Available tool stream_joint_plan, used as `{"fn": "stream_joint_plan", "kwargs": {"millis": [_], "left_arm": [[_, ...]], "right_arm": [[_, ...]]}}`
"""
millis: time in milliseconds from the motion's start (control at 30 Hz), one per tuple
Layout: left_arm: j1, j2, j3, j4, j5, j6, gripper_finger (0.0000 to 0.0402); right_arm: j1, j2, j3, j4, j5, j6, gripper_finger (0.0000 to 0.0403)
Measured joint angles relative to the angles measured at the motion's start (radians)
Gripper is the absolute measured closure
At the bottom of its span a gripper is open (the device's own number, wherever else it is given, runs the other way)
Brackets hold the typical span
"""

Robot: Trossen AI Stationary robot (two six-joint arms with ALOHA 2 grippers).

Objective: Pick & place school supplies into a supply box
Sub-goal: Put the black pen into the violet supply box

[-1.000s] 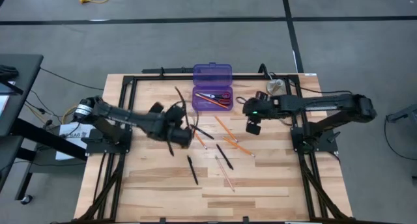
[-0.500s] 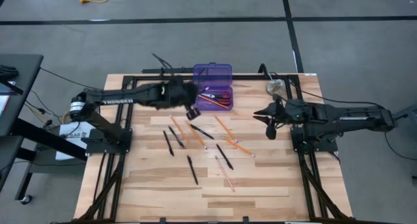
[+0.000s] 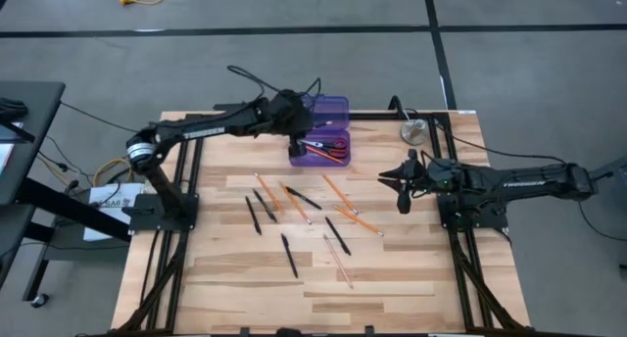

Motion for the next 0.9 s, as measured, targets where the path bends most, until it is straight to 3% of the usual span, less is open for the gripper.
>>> {"fn": "stream_joint_plan", "kwargs": {"millis": [333,900], "left_arm": [[-0.027,0.163,0.039,-0.023,0.033,0.063,0.0366],[-0.056,0.267,0.124,-0.125,-0.076,0.123,0.0365]], "right_arm": [[0.0,-0.001,-0.082,0.09,0.003,0.056,0.0337],[0.001,-0.001,-0.086,0.086,0.003,0.055,0.0337]]}}
